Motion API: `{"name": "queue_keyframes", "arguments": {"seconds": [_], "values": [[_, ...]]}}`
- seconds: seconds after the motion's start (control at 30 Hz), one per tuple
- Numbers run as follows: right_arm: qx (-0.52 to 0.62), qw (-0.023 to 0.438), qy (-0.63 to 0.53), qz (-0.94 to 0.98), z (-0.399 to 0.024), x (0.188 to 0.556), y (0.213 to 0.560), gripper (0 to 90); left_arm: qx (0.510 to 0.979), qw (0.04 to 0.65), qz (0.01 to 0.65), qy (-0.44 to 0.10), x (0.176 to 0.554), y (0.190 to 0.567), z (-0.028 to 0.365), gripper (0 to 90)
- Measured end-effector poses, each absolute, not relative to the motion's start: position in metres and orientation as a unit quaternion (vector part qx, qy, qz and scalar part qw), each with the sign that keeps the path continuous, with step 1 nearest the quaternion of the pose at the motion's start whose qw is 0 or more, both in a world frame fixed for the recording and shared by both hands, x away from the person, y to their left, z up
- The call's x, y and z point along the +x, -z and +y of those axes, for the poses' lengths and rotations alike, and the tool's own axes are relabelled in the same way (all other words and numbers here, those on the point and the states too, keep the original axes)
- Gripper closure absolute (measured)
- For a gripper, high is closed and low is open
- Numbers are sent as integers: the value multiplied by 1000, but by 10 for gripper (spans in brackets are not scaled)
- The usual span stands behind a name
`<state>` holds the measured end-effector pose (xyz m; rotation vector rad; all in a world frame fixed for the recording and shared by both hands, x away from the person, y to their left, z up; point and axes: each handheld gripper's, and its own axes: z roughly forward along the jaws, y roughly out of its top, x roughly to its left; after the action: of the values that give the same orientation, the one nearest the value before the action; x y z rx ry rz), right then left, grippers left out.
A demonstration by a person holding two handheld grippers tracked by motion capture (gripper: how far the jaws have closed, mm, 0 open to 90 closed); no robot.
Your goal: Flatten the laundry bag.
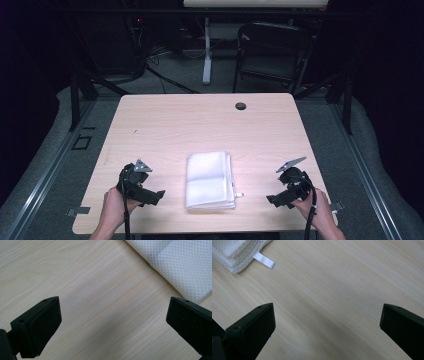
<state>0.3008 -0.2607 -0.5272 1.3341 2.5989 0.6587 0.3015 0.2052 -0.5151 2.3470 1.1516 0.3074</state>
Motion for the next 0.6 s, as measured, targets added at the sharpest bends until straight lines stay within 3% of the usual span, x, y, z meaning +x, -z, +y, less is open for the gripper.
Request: {"name": "queue_keyframes", "arguments": {"seconds": [0.6], "values": [[431,58,-209,876,-260,295,523,0,873,268,392,-109,304,510,183,0]]}}
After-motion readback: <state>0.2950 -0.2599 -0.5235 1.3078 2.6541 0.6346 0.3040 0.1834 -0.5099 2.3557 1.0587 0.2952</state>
